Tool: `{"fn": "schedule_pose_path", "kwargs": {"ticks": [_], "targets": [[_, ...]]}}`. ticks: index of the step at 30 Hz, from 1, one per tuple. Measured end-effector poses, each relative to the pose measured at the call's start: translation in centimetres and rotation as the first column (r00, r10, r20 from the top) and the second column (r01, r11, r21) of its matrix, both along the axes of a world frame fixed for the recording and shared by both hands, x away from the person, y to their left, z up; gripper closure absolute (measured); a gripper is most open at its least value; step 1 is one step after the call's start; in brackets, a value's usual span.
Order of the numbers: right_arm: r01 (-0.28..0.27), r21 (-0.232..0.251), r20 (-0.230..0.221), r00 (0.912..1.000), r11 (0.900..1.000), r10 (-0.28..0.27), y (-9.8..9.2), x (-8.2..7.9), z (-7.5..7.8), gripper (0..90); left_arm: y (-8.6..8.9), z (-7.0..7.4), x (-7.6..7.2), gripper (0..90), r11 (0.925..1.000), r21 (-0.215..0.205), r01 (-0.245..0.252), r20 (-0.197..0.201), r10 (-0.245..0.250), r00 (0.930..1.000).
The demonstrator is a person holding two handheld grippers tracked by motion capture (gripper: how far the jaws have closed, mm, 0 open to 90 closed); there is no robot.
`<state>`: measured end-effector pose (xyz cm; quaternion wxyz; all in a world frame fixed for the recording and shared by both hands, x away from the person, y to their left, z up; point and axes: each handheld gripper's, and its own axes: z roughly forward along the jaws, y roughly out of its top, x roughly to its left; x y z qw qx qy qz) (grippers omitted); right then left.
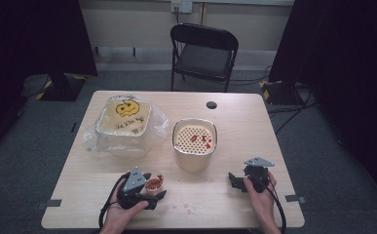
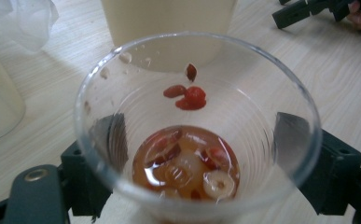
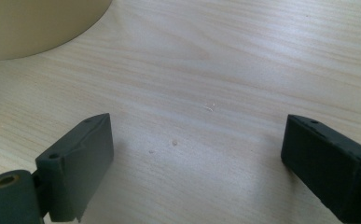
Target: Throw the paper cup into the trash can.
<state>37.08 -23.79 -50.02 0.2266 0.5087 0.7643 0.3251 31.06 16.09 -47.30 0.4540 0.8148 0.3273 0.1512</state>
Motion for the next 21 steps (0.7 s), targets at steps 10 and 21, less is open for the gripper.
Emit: {"fn": "schedule_pose_path", "kwargs": {"ticks": [10,21], "targets": [[0.000,0.000,0.000,1.0000,1.000,0.000,0.0,0.0,0.0,8.6,1.0,-0.2,-0.1,26.1,0.9995,-0.026,-0.015,0.007,0.016,0.9999],[0.000,0.000,0.000,1.0000,1.000,0.000,0.0,0.0,0.0,8.6,0.6,0.3,0.4,34.4,0.9998,-0.018,-0.012,-0.011,0.012,0.9999]]}}
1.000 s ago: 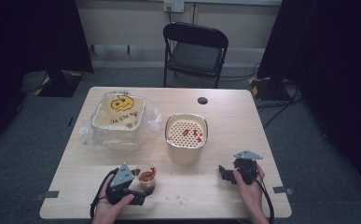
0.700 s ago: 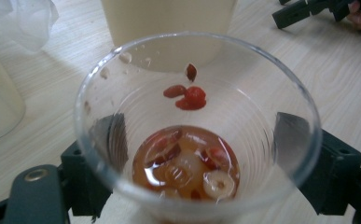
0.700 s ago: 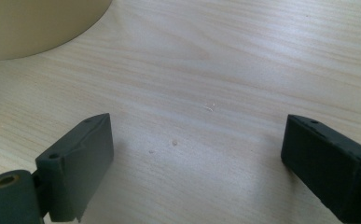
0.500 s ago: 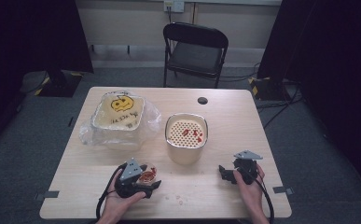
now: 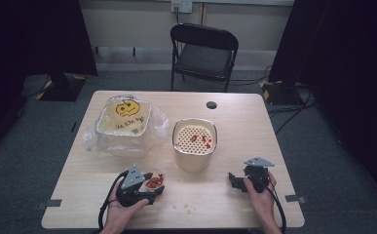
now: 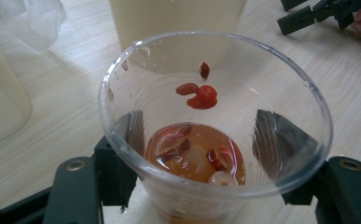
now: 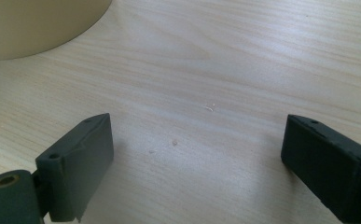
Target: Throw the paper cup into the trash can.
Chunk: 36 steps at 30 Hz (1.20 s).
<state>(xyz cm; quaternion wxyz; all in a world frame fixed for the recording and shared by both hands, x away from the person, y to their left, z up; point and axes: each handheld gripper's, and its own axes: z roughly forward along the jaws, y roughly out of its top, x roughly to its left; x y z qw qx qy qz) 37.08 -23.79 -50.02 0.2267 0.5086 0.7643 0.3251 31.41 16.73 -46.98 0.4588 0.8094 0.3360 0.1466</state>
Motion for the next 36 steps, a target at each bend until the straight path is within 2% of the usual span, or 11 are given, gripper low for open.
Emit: {"fn": "schedule_pose_path", "kwargs": {"ticks": [6,12,13,16,19,25,26,27,30,32,36], "targets": [[0.000,0.000,0.000,1.0000,1.000,0.000,0.0,0.0,0.0,8.6,0.0,1.1,0.0,34.8,1.0000,-0.001,0.010,0.018,-0.010,0.9998],[0.000,0.000,0.000,1.0000,1.000,0.000,0.0,0.0,0.0,8.6,0.1,2.6,0.3,34.9,0.9992,-0.037,0.015,0.024,-0.014,0.9996],[0.000,0.000,0.000,1.0000,1.000,0.000,0.0,0.0,0.0,8.6,0.2,3.4,0.6,35.0,0.9980,-0.062,0.014,0.039,-0.011,0.9992],[0.000,0.000,0.000,1.0000,1.000,0.000,0.0,0.0,0.0,8.6,0.1,4.4,0.8,35.0,0.9975,-0.070,0.012,0.053,-0.009,0.9986],[0.000,0.000,0.000,1.0000,1.000,0.000,0.0,0.0,0.0,8.6,0.1,6.4,1.3,35.0,0.9946,-0.103,0.017,0.082,-0.008,0.9966],[0.000,0.000,0.000,1.0000,1.000,0.000,0.0,0.0,0.0,8.6,-0.1,9.1,2.5,35.0,0.9955,-0.092,0.023,0.113,-0.012,0.9935],[0.000,0.000,0.000,1.0000,1.000,0.000,0.0,0.0,0.0,8.6,-0.1,9.1,2.5,34.9,0.9955,-0.092,0.023,0.113,-0.012,0.9935],[0.000,0.000,0.000,1.0000,1.000,0.000,0.0,0.0,0.0,8.6,-0.3,9.9,3.0,34.9,0.9971,-0.073,0.024,0.117,-0.015,0.9930],[0.000,0.000,0.000,1.0000,1.000,0.000,0.0,0.0,0.0,8.6,-0.5,10.6,3.5,35.0,0.9970,-0.075,0.020,0.134,-0.009,0.9910],[0.000,0.000,0.000,1.0000,1.000,0.000,0.0,0.0,0.0,8.6,-1.0,11.6,4.2,35.1,0.9987,-0.051,-0.004,0.159,0.012,0.9872],[0.000,0.000,0.000,1.0000,1.000,0.000,0.0,0.0,0.0,8.6,-1.9,12.7,5.4,35.5,0.9995,-0.030,-0.013,0.190,0.019,0.9816]]}}
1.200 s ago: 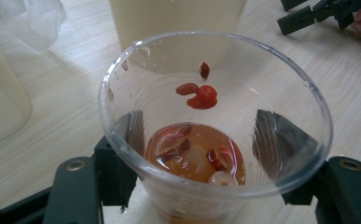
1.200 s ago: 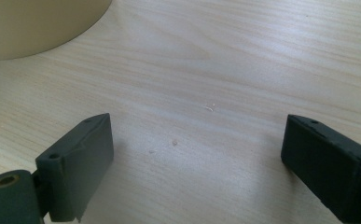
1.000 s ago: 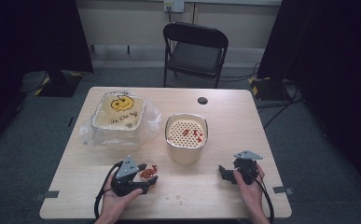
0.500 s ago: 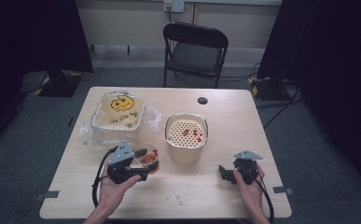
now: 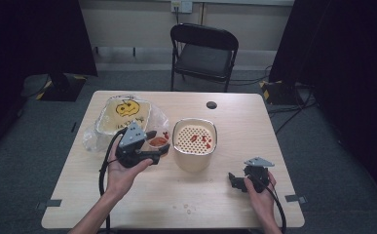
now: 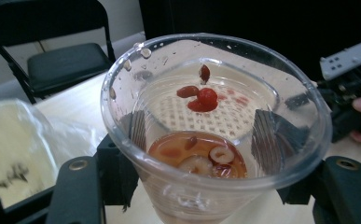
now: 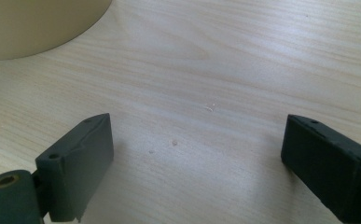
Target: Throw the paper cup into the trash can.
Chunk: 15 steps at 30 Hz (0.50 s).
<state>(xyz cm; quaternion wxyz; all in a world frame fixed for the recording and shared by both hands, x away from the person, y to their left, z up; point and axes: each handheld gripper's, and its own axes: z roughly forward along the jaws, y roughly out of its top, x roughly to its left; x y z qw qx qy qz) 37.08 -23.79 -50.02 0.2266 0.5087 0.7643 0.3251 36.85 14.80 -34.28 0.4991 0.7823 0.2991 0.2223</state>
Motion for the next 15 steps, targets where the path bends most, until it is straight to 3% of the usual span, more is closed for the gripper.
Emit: {"fn": "schedule_pose_path", "kwargs": {"ticks": [9,13,15], "targets": [[0.000,0.000,0.000,1.0000,1.000,0.000,0.0,0.0,0.0,8.5,-1.4,0.6,3.5,35.9,0.9964,0.066,-0.054,0.004,0.054,0.9985],[0.000,0.000,0.000,1.0000,1.000,0.000,0.0,0.0,0.0,8.6,-1.4,1.0,4.5,36.3,0.9918,0.102,-0.077,0.018,0.076,0.9970],[0.000,0.000,0.000,1.0000,1.000,0.000,0.0,0.0,0.0,8.5,-1.8,1.5,5.2,36.7,0.9848,0.144,-0.098,0.043,0.093,0.9948]]}}
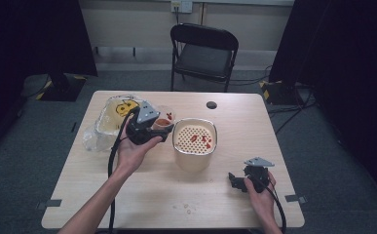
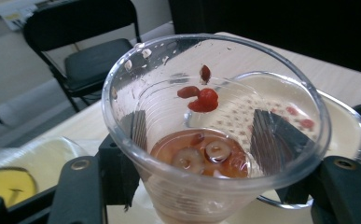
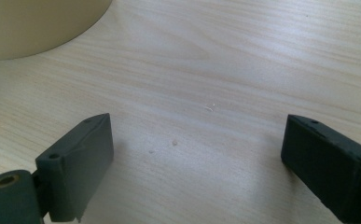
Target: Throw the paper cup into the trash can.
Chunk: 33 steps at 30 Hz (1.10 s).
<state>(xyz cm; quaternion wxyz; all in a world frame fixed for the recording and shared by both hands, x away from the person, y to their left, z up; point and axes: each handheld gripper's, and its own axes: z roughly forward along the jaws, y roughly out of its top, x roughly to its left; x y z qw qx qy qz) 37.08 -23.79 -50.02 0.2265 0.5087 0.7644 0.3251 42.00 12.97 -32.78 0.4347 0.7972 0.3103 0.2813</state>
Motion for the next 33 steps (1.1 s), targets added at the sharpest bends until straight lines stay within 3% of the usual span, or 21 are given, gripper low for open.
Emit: {"fn": "schedule_pose_path", "kwargs": {"ticks": [4,8,10,12,13,14,17,18,19,20,21,22,23,24,25,26,28,29,30,31,33], "targets": [[0.000,0.000,0.000,1.0000,1.000,0.000,0.0,0.0,0.0,8.6,-1.8,0.7,0.0,36.8,0.9932,0.115,-0.016,0.041,0.011,0.9991],[0.000,0.000,0.000,1.0000,1.000,0.000,0.0,0.0,0.0,8.6,-2.7,0.6,0.5,37.1,0.9901,0.138,-0.026,0.056,0.019,0.9982],[0.000,0.000,0.000,1.0000,1.000,0.000,0.0,0.0,0.0,8.6,-3.1,0.5,0.9,37.1,0.9828,0.180,-0.042,0.078,0.029,0.9966],[0.000,0.000,0.000,1.0000,1.000,0.000,0.0,0.0,0.0,8.5,-3.5,0.3,1.1,37.1,0.9662,0.252,-0.054,0.107,0.027,0.9939],[0.000,0.000,0.000,1.0000,1.000,0.000,0.0,0.0,0.0,8.6,-3.5,0.3,1.1,37.1,0.9662,0.252,-0.054,0.107,0.027,0.9939],[0.000,0.000,0.000,1.0000,1.000,0.000,0.0,0.0,0.0,8.5,-4.0,0.1,1.3,37.2,0.9530,0.299,-0.050,0.122,0.014,0.9925],[0.000,0.000,0.000,1.0000,1.000,0.000,0.0,0.0,0.0,8.6,-4.2,0.0,1.4,37.4,0.9473,0.317,-0.043,0.121,0.005,0.9926],[0.000,0.000,0.000,1.0000,1.000,0.000,0.0,0.0,0.0,8.6,-4.6,-0.1,1.4,37.4,0.9402,0.336,-0.054,0.151,0.002,0.9886],[0.000,0.000,0.000,1.0000,1.000,0.000,0.0,0.0,0.0,8.6,-4.6,-0.1,1.4,37.4,0.9402,0.336,-0.054,0.151,0.002,0.9886],[0.000,0.000,0.000,1.0000,1.000,0.000,0.0,0.0,0.0,8.6,-5.0,-0.3,1.4,37.4,0.9189,0.388,-0.069,0.191,-0.007,0.9817],[0.000,0.000,0.000,1.0000,1.000,0.000,0.0,0.0,0.0,8.6,-5.2,-0.5,1.4,37.4,0.9085,0.409,-0.084,0.209,-0.004,0.9779],[0.000,0.000,0.000,1.0000,1.000,0.000,0.0,0.0,0.0,8.5,-5.5,-0.6,1.5,37.4,0.8993,0.428,-0.091,0.223,-0.008,0.9747],[0.000,0.000,0.000,1.0000,1.000,0.000,0.0,0.0,0.0,8.5,-5.5,-0.6,1.5,37.5,0.8993,0.428,-0.091,0.223,-0.008,0.9747],[0.000,0.000,0.000,1.0000,1.000,0.000,0.0,0.0,0.0,8.6,-5.7,-0.8,1.7,37.4,0.8786,0.467,-0.099,0.229,-0.013,0.9733],[0.000,0.000,0.000,1.0000,1.000,0.000,0.0,0.0,0.0,8.6,-5.7,-0.8,1.7,37.7,0.8786,0.467,-0.099,0.229,-0.013,0.9733],[0.000,0.000,0.000,1.0000,1.000,0.000,0.0,0.0,0.0,8.6,-6.0,-1.0,1.8,37.7,0.8458,0.521,-0.117,0.265,-0.030,0.9638],[0.000,0.000,0.000,1.0000,1.000,0.000,0.0,0.0,0.0,8.6,-6.3,-1.3,1.8,37.7,0.8208,0.557,-0.127,0.283,-0.044,0.9581],[0.000,0.000,0.000,1.0000,1.000,0.000,0.0,0.0,0.0,8.6,-6.4,-1.5,1.7,37.7,0.8125,0.568,-0.131,0.294,-0.052,0.9543],[0.000,0.000,0.000,1.0000,1.000,0.000,0.0,0.0,0.0,8.6,-6.4,-1.5,1.7,37.7,0.8125,0.568,-0.131,0.294,-0.052,0.9543],[0.000,0.000,0.000,1.0000,1.000,0.000,0.0,0.0,0.0,8.6,-6.5,-1.5,1.7,37.7,0.8033,0.580,-0.136,0.305,-0.059,0.9505],[0.000,0.000,0.000,1.0000,1.000,0.000,0.0,0.0,0.0,8.6,-6.9,-1.7,1.5,37.7,0.7738,0.613,-0.161,0.346,-0.080,0.9350]]}}
